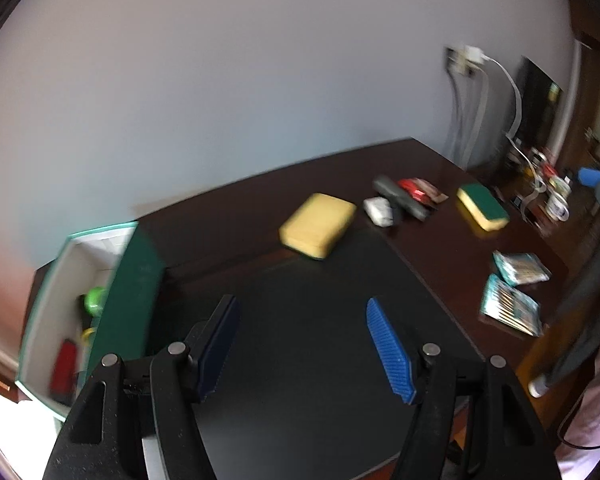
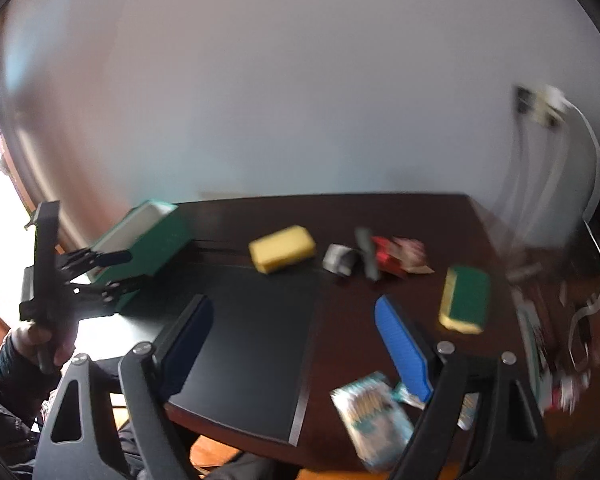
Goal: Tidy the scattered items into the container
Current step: 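Move both tools back toward the cotton-swab packets on the desk, then move the right tool over the green scouring pad while the left approaches the grey cup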
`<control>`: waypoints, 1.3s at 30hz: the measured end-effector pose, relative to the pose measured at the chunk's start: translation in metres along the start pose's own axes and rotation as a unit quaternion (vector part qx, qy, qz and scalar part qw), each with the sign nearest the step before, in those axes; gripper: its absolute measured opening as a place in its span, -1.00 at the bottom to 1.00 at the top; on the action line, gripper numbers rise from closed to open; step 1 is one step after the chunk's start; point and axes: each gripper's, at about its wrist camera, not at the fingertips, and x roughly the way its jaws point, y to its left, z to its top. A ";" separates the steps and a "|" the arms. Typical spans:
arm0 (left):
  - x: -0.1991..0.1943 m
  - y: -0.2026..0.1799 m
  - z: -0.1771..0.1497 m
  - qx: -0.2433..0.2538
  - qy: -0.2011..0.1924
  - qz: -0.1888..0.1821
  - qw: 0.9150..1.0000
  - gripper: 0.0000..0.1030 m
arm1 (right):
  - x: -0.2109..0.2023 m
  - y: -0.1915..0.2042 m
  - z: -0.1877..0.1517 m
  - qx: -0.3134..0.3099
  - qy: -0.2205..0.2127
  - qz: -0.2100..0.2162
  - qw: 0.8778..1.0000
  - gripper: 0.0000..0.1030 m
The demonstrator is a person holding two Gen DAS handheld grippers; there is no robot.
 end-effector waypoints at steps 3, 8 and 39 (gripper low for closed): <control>0.016 -0.036 -0.003 0.022 0.015 -0.026 0.999 0.32 | -0.002 -0.030 -0.020 0.023 0.011 -0.020 0.999 0.65; 0.036 -0.101 -0.014 0.067 0.037 -0.077 0.994 0.32 | -0.001 -0.075 -0.056 0.054 0.036 -0.043 0.997 0.65; 0.161 -0.038 0.069 -0.042 0.088 -0.035 0.995 0.32 | 0.087 -0.191 -0.035 0.129 0.109 -0.098 0.981 0.83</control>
